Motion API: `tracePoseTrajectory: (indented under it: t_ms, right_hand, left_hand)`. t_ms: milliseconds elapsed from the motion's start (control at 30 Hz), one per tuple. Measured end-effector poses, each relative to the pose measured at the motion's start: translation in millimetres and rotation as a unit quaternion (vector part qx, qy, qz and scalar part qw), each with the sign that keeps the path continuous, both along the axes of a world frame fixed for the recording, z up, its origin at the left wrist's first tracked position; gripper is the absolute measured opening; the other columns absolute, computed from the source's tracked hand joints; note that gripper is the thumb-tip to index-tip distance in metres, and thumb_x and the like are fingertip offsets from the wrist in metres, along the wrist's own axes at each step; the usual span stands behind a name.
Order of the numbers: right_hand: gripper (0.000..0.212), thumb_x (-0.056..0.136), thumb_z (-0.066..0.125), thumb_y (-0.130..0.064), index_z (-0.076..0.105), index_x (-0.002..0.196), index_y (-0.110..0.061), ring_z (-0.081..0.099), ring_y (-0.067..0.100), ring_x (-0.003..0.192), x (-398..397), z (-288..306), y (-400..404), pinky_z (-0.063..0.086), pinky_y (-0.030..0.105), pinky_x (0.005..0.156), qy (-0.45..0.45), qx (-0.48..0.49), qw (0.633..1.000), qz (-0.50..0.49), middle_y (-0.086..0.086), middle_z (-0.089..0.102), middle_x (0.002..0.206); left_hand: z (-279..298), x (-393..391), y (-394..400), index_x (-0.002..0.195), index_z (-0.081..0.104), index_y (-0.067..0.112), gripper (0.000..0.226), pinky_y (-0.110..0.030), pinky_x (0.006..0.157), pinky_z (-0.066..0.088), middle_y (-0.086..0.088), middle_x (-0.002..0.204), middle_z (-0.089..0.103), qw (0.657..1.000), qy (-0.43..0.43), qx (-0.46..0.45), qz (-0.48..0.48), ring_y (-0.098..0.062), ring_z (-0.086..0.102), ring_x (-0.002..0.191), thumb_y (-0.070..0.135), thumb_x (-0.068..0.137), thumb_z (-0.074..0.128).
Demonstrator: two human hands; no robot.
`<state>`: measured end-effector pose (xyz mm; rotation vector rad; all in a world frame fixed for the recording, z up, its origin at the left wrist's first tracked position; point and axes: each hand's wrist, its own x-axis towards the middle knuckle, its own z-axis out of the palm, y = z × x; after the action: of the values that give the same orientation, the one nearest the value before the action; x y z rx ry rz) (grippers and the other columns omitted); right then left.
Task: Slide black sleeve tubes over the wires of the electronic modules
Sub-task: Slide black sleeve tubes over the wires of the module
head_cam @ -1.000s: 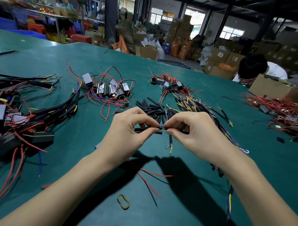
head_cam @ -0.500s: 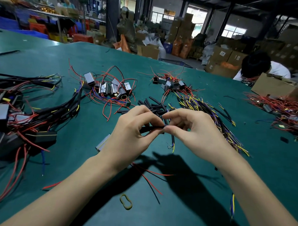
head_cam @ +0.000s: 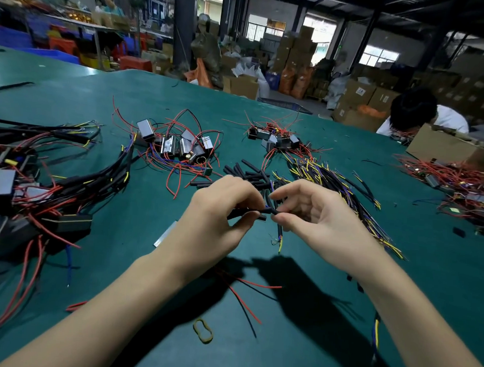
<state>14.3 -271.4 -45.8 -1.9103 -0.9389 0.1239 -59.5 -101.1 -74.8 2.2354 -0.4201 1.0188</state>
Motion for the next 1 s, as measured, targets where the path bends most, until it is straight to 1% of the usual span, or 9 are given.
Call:
tracePoseTrajectory:
  t_ms: [200,333,467,533,600,667,733,867,1000]
  right_hand:
    - [0.003,0.084,0.068,-0.013,0.069,0.084,-0.016,0.057,0.009,0.059,3,-6,10,0.047,0.022,0.063,0.067,-0.015,0.997,-0.024,-0.001,0.067,0.066]
    - [0.026,0.085,0.064,-0.03,0.071,0.077,-0.007,0.051,0.009,0.053,5,-9,6,0.041,0.013,0.057,0.108,-0.025,0.993,-0.033,-0.001,0.064,0.06]
    - [0.019,0.089,0.063,-0.02,0.07,0.076,-0.008,0.049,0.006,0.052,5,-7,5,0.038,0.008,0.054,0.119,0.001,0.993,-0.016,0.002,0.063,0.062]
    - [0.016,0.089,0.063,-0.017,0.069,0.078,-0.008,0.049,0.006,0.055,5,-7,4,0.04,0.01,0.057,0.12,-0.003,0.993,-0.002,-0.001,0.063,0.062]
    - [0.014,0.088,0.064,-0.016,0.068,0.077,-0.009,0.05,0.007,0.057,5,-5,2,0.043,0.012,0.061,0.109,-0.014,0.994,0.01,-0.003,0.064,0.064]
    - [0.012,0.088,0.065,-0.014,0.067,0.077,-0.011,0.051,0.006,0.058,5,-3,0,0.044,0.014,0.063,0.091,-0.031,0.995,0.023,-0.003,0.065,0.066]
    - [0.011,0.088,0.064,-0.015,0.067,0.078,-0.013,0.051,0.006,0.06,5,0,0,0.043,0.018,0.064,0.069,-0.053,0.996,0.029,-0.003,0.065,0.067]
    - [0.011,0.087,0.066,-0.018,0.069,0.077,-0.017,0.043,0.004,0.056,7,4,-1,0.035,0.016,0.056,0.015,-0.085,0.996,0.026,-0.006,0.064,0.064]
    - [0.013,0.084,0.07,-0.017,0.069,0.072,-0.022,0.042,-0.001,0.048,7,6,0,0.032,0.01,0.051,-0.046,-0.116,0.992,0.007,-0.015,0.057,0.053]
  left_hand:
    - [1,1,-4,0.081,0.064,0.0,0.007,-0.033,0.066,0.043,-0.009,0.077,0.059,0.995,-0.03,0.088,0.019,-0.024,0.053,0.073,0.006,0.086,0.065]
    - [1,1,0,0.078,0.063,-0.001,0.008,-0.037,0.065,0.044,-0.01,0.076,0.058,0.992,-0.037,0.118,0.033,-0.027,0.054,0.071,0.002,0.085,0.064]
    - [3,0,-3,0.078,0.062,0.001,0.01,-0.032,0.066,0.045,-0.006,0.076,0.059,0.997,-0.017,0.078,0.016,-0.019,0.051,0.072,0.002,0.079,0.072]
    - [8,-2,-1,0.081,0.064,0.007,0.014,-0.025,0.066,0.046,0.001,0.076,0.063,0.999,0.03,-0.042,0.017,-0.014,0.055,0.07,0.017,0.081,0.074]
    - [13,-1,8,0.081,0.068,0.015,0.016,-0.024,0.066,0.046,0.003,0.073,0.068,0.977,0.149,-0.143,0.046,-0.01,0.059,0.068,0.029,0.087,0.066]
    - [18,-1,22,0.081,0.072,0.015,0.025,-0.021,0.06,0.043,0.001,0.071,0.072,0.937,0.314,-0.147,0.045,-0.006,0.056,0.06,0.032,0.091,0.056]
    - [22,-3,29,0.079,0.073,0.011,0.028,-0.011,0.052,0.04,0.004,0.067,0.072,0.898,0.404,-0.174,-0.008,0.002,0.055,0.054,0.028,0.093,0.056]
    - [23,-5,33,0.078,0.074,0.012,0.023,-0.003,0.054,0.039,0.005,0.07,0.073,0.882,0.42,-0.21,-0.043,0.001,0.06,0.06,0.03,0.087,0.064]
    - [18,-2,30,0.078,0.073,0.015,0.009,-0.005,0.059,0.043,0.007,0.064,0.07,0.894,0.392,-0.215,-0.031,0.001,0.06,0.06,0.022,0.083,0.07]
